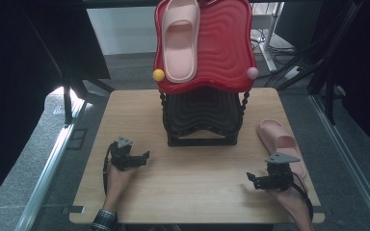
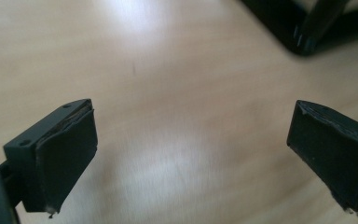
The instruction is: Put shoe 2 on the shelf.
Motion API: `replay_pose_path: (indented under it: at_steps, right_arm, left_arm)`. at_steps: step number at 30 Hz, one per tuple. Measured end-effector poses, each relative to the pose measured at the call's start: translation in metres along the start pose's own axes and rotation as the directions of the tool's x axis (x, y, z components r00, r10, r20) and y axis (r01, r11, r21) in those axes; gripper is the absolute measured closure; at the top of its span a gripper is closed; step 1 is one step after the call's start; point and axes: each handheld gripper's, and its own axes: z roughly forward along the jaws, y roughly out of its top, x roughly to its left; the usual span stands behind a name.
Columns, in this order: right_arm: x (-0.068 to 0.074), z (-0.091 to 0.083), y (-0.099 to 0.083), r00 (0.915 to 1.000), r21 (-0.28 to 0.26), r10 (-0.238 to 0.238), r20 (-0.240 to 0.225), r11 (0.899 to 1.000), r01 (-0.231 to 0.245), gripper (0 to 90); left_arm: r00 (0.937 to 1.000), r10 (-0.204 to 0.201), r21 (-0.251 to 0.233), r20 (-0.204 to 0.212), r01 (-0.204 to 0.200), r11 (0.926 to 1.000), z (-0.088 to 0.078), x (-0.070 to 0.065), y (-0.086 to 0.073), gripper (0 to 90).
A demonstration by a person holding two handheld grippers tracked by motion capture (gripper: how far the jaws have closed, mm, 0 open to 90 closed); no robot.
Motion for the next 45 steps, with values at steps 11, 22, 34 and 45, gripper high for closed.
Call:
replay_pose_path:
  at_steps: [11, 22, 34, 45]
  right_arm:
    - [-0.023, -0.013, 0.003, 0.9958, -0.012, 0.078, 0.048, 0.997, -0.078, 9.5]
    - [-0.053, -0.032, -0.001, 0.9798, -0.042, 0.155, 0.126, 0.988, -0.151, 29.1]
    - [-0.092, -0.035, -0.013, 0.9347, -0.075, 0.185, 0.303, 0.982, -0.171, 56.5]
    - [-0.131, -0.017, -0.010, 0.9347, -0.075, 0.195, 0.297, 0.981, -0.181, 66.1]
  left_arm:
    - [0.9993, 0.038, 0.116, 0.004, -0.038, 0.9926, 0.005, -0.007, -0.004, 0.8]
    - [0.9993, 0.038, 0.117, 0.003, -0.038, 0.9924, 0.005, -0.007, -0.004, 0.8]
    - [0.9994, 0.034, 0.117, -0.001, -0.034, 0.9926, 0.006, -0.007, -0.003, 0.8]
    - [0.9995, 0.031, 0.114, -0.002, -0.031, 0.9930, 0.006, -0.007, -0.003, 0.8]
